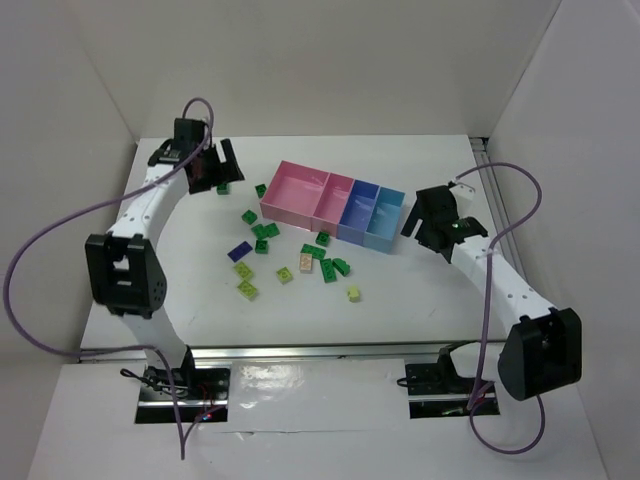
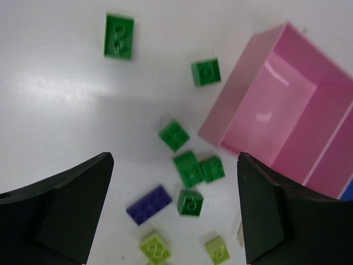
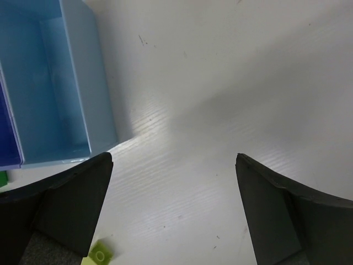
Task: Sort the legos into containers by color
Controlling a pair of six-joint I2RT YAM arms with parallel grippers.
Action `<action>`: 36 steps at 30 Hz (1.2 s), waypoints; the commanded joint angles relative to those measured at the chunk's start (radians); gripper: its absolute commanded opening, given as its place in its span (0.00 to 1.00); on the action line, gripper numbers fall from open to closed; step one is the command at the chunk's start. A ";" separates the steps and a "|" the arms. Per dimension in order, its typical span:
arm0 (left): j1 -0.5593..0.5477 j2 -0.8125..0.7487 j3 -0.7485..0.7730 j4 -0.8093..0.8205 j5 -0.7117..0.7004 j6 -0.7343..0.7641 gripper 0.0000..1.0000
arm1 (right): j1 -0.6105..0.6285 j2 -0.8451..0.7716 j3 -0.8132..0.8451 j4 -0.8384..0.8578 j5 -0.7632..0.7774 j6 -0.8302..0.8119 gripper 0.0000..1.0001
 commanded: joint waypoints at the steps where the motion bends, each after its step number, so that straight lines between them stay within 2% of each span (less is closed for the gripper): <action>1: 0.010 0.186 0.235 -0.152 -0.086 -0.046 0.96 | -0.015 -0.039 -0.022 0.041 0.055 0.057 1.00; 2: 0.010 0.237 0.343 -0.189 -0.096 -0.046 0.94 | -0.015 -0.039 -0.022 0.041 0.055 0.067 1.00; 3: 0.010 0.319 0.382 -0.213 -0.124 -0.046 0.94 | -0.015 -0.028 -0.013 0.041 0.055 0.067 1.00; 5: 0.010 0.384 0.462 -0.247 -0.146 -0.046 0.93 | -0.024 0.001 -0.004 0.041 0.055 0.077 1.00; 10: 0.019 0.527 0.524 -0.257 -0.204 -0.081 0.93 | -0.033 0.055 0.036 -0.006 0.064 0.113 1.00; 12: 0.019 0.559 0.537 -0.257 -0.205 -0.081 0.96 | -0.033 0.069 0.036 -0.006 0.064 0.113 1.00; 18: 0.019 0.662 0.594 -0.275 -0.237 -0.081 0.94 | -0.033 0.079 0.027 0.008 0.035 0.113 1.00; 24: 0.028 0.742 0.620 -0.264 -0.267 -0.072 0.81 | -0.033 0.127 0.050 -0.026 0.035 0.123 1.00; 30: 0.028 0.786 0.633 -0.185 -0.287 -0.011 0.78 | -0.033 0.127 0.027 -0.014 0.035 0.123 1.00; 34: 0.028 0.797 0.645 -0.172 -0.287 0.007 0.65 | -0.033 0.136 0.027 -0.023 0.035 0.132 1.00; 36: 0.028 0.788 0.645 -0.162 -0.275 0.017 0.53 | -0.033 0.136 0.016 -0.023 0.035 0.132 1.00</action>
